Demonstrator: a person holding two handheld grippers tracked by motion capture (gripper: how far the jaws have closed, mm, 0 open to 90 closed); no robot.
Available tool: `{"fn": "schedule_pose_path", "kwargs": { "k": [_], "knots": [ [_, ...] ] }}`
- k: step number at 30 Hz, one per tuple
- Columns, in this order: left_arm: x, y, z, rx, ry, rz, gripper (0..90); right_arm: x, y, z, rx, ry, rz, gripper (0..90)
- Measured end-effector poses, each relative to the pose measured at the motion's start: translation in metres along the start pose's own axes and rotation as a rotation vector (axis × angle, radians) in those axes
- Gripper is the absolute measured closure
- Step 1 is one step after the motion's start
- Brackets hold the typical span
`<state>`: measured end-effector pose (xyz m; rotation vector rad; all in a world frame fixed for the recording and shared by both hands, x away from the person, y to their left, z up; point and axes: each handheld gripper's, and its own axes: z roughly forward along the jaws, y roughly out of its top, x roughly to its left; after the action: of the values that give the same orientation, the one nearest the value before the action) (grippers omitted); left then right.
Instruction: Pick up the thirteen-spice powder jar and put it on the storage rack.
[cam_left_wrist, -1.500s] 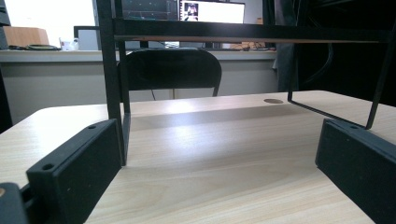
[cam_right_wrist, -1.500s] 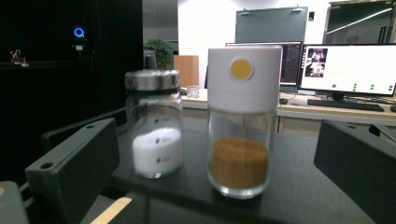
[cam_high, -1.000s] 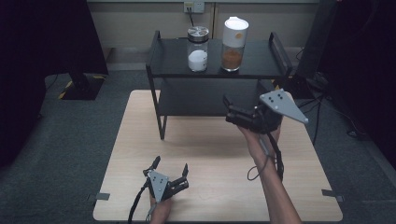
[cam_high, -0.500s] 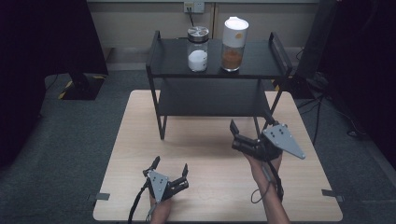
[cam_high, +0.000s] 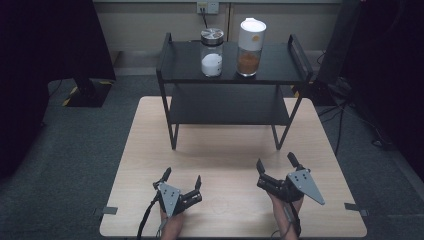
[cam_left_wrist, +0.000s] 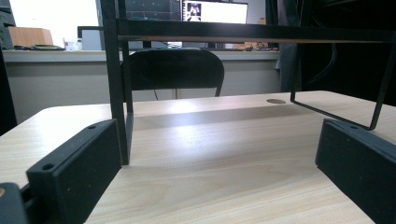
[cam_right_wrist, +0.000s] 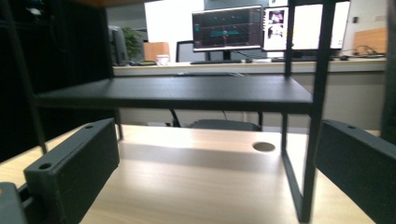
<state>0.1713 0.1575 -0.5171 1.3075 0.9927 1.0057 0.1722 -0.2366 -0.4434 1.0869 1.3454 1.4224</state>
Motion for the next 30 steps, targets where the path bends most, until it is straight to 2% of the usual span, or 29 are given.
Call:
{"fn": "schedule_pose_path", "kwargs": {
  "k": [6, 11, 14, 30],
  "knots": [
    [0.0, 0.0, 0.0, 0.0, 0.0, 0.0, 0.0, 0.002, -0.024, -0.01, -0.007, -0.027, -0.023, 0.0],
    [0.0, 0.0, 0.0, 0.0, 0.0, 0.0, 0.0, 0.0, -0.039, -0.014, 0.007, -0.036, -0.009, 0.0],
    [0.0, 0.0, 0.0, 0.0, 0.0, 0.0, 0.0, -0.001, -0.044, -0.015, 0.017, -0.035, 0.005, 0.0],
    [0.0, 0.0, 0.0, 0.0, 0.0, 0.0, 0.0, -0.001, -0.065, -0.017, 0.032, -0.058, -0.016, 0.0]
  ]
}}
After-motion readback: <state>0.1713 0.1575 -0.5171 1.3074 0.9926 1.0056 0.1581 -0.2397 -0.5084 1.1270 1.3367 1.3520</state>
